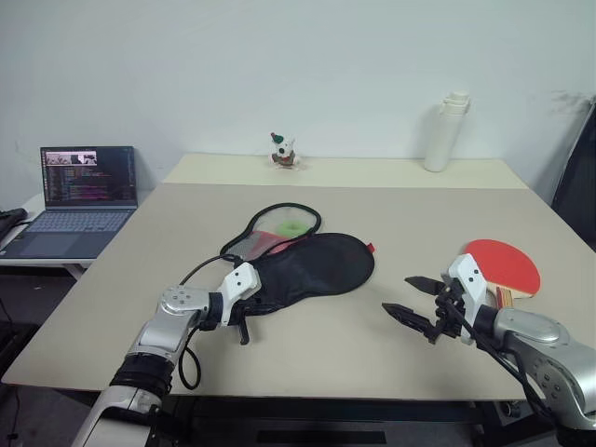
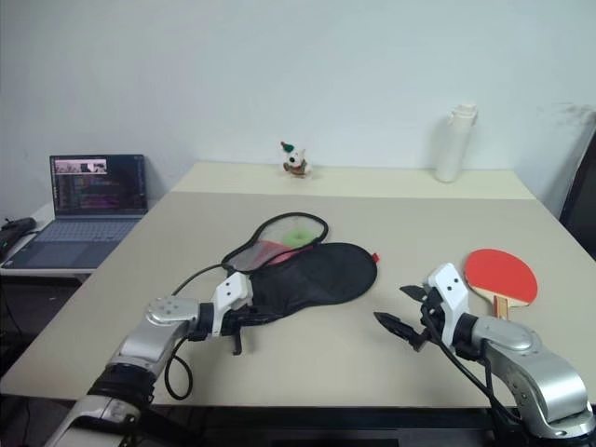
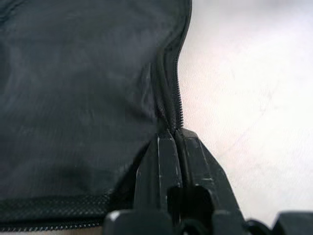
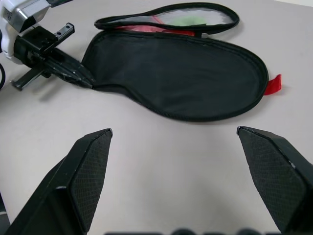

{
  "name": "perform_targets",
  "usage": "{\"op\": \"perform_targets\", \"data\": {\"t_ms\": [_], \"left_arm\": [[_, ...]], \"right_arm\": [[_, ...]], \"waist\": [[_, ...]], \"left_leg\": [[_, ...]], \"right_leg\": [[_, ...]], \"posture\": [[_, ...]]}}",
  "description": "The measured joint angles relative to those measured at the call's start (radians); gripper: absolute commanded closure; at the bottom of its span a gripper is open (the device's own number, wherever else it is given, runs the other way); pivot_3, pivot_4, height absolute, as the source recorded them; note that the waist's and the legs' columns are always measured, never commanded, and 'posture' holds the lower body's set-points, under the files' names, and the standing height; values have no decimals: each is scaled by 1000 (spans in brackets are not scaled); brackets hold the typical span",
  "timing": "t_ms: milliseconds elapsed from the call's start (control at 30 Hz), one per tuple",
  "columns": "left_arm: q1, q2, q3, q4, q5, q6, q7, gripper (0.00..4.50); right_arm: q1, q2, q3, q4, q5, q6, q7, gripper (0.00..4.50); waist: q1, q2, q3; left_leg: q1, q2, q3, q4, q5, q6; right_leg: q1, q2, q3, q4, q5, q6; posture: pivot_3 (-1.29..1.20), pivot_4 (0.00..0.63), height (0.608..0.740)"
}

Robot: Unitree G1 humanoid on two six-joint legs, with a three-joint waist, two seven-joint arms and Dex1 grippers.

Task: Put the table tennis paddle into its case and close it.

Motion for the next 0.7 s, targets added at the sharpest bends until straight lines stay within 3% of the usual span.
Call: {"op": "perform_targets", "data": {"t_ms": [167, 300, 467, 700], "left_arm": [[81, -93, 22, -217, -36, 253, 149, 4437], [83, -253, 12, -266, -42, 372, 289, 4437], [13, -393, -74, -201, -20, 402, 371, 4437], [-110, -496, -109, -31, 14, 359, 445, 4437]], "right_arm": [[-2, -13, -7, 0, 1, 0, 4, 0], [1, -57, -40, 5, 1, 0, 30, 0], [12, -85, -72, 8, 6, 0, 47, 0], [34, -89, -86, 8, 8, 1, 46, 0]], "waist": [[11, 0, 0], [31, 1, 0], [26, 0, 0], [24, 0, 0]], "left_leg": [[0, -3, -1, 1, 0, 0], [-1, -5, -1, 4, 0, 0], [-1, -5, 1, 4, 0, 0], [-1, -4, 1, 2, 0, 0]], "right_leg": [[1, -3, 0, 0, 0, 2], [3, -4, -1, -2, 2, 6], [2, -4, 1, -2, 2, 6], [1, -1, 1, -2, 2, 6]], "posture": [[0, 150, 740], [0, 150, 740], [0, 150, 740], [0, 150, 740]]}}
